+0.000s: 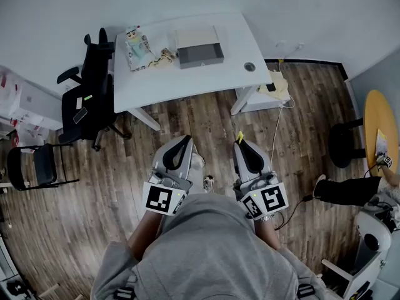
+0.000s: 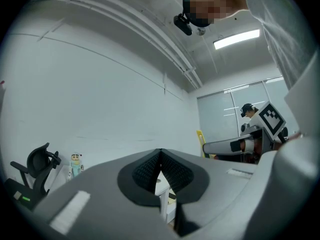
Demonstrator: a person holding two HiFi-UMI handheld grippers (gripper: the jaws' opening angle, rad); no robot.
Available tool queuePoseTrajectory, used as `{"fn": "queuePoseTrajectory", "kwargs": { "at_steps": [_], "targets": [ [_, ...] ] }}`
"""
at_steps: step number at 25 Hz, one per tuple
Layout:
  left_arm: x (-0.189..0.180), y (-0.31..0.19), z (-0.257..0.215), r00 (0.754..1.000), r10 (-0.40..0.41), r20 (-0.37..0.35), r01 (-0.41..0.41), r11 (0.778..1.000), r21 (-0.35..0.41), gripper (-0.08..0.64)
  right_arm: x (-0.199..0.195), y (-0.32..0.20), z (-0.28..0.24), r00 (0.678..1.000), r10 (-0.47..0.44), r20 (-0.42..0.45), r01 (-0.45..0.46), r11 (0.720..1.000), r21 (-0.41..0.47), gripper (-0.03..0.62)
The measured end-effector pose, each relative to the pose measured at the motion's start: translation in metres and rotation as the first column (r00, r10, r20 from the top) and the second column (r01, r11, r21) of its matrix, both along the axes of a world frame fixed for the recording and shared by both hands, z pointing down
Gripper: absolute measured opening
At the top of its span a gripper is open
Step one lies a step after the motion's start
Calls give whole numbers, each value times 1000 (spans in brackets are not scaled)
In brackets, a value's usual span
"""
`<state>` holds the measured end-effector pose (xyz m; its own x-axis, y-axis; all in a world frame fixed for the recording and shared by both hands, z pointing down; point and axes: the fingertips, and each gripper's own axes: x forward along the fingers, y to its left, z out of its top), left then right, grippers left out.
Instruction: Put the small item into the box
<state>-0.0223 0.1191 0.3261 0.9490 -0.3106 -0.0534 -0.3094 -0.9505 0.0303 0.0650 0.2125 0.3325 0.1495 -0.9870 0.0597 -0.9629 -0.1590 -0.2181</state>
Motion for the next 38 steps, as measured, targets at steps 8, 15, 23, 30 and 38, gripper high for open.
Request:
{"fn": "queuePoseTrajectory", "kwargs": {
  "at_steps": [8,15,23,30,38],
  "targets": [
    [30,-30,1,1000,4,11,-4,1000,-10,3,30,-29,5,1000,6,12,-6,1000,-12,52],
    [60,-66,1,1000,-3,-5,3,1000,-10,3,58,-65,4,1000,-6,6,6,1000,-21,52],
    [100,-111,-4,1000,-6,-19,6,1000,-15,3,95,-110,-2,1000,-14,0,14,1000,-26,52],
    [130,-154,-12,999,6,-33,-6,1000,-19,3,121,-154,-10,1000,-12,-9,12,999,-30,52],
    [154,-204,-5,1000,23,-4,-23,999,-32,3,146,-208,-2,999,-32,-42,28,996,-79,52]
  ]
}}
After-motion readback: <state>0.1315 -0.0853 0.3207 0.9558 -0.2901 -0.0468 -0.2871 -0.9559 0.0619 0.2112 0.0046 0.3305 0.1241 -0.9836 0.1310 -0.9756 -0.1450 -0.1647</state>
